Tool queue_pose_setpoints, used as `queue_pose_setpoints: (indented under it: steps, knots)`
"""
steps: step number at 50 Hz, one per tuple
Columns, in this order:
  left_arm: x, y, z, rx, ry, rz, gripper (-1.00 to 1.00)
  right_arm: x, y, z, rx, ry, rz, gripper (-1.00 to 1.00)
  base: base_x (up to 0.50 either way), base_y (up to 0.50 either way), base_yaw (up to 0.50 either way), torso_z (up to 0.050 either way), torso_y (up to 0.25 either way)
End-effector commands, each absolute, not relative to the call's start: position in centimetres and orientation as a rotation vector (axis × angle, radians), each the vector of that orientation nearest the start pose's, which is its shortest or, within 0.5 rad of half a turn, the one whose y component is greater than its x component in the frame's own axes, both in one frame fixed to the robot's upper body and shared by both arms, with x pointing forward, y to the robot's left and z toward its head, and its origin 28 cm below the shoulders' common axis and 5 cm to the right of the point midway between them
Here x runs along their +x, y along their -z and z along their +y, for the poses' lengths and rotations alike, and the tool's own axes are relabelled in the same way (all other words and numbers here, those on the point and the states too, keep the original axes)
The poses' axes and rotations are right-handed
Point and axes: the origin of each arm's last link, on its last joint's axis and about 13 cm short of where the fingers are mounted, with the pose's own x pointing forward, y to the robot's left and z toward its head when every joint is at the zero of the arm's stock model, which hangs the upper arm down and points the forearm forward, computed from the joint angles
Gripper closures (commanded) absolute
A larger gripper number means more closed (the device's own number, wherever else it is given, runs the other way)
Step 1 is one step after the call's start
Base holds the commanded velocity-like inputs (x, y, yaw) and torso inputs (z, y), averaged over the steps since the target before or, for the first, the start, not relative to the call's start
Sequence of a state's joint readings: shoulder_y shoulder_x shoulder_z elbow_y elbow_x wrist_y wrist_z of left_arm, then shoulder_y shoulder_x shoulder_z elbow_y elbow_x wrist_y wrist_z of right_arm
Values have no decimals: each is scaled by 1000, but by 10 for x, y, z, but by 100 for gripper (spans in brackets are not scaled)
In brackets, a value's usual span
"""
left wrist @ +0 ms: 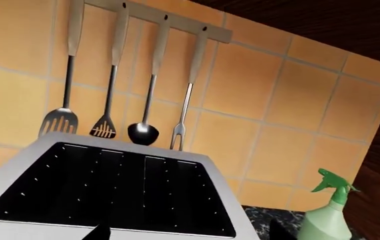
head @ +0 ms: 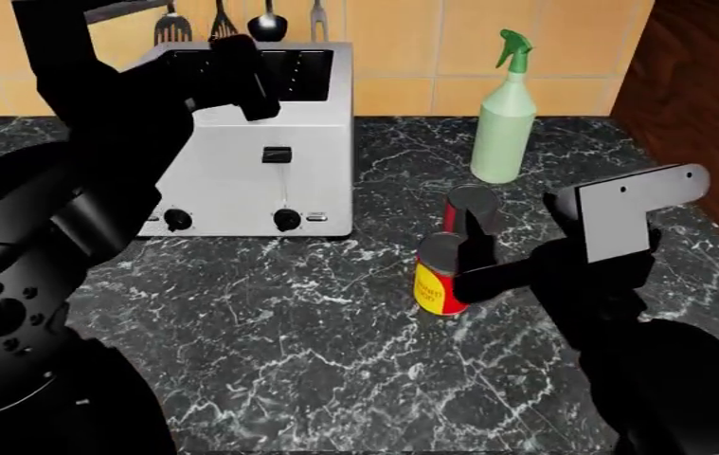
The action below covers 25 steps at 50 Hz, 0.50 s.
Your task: Pick the cans from the counter and place them in their designated side in the cabinet.
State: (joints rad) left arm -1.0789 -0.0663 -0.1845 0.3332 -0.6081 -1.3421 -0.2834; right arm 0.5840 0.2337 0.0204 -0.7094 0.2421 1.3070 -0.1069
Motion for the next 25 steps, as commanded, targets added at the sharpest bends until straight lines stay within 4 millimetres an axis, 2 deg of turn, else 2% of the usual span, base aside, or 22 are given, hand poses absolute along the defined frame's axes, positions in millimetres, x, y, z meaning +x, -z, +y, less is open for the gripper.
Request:
queue_pose_setpoints:
  steps: [1, 5, 9, 12, 14, 17, 25]
  knots:
    - [294, -305, 214, -262, 182, -106, -100, 226, -211, -118, -17, -341, 66, -100, 0, 0, 0, 0, 0]
    - [295, -303, 212, -252, 173, -106, -100, 208, -204, -112, 37, -420, 84, -100, 0, 0, 0, 0, 0]
    - [297, -300, 211, -243, 166, -102, -100, 185, -209, -109, 16, -370, 75, -100, 0, 0, 0, 0, 0]
    - [298, -298, 210, -239, 163, -102, -100, 165, -213, -104, 15, -476, 65, -100, 0, 0, 0, 0, 0]
    - [297, -298, 210, -237, 164, -102, -100, 160, -210, -102, 22, -486, 76, -100, 0, 0, 0, 0, 0]
    - [298, -297, 210, -233, 167, -99, -100, 161, -204, -103, 37, -482, 94, -100, 0, 0, 0, 0, 0]
    - [301, -292, 209, -221, 160, -90, -100, 193, -168, -105, 107, -466, 177, -100, 0, 0, 0, 0, 0]
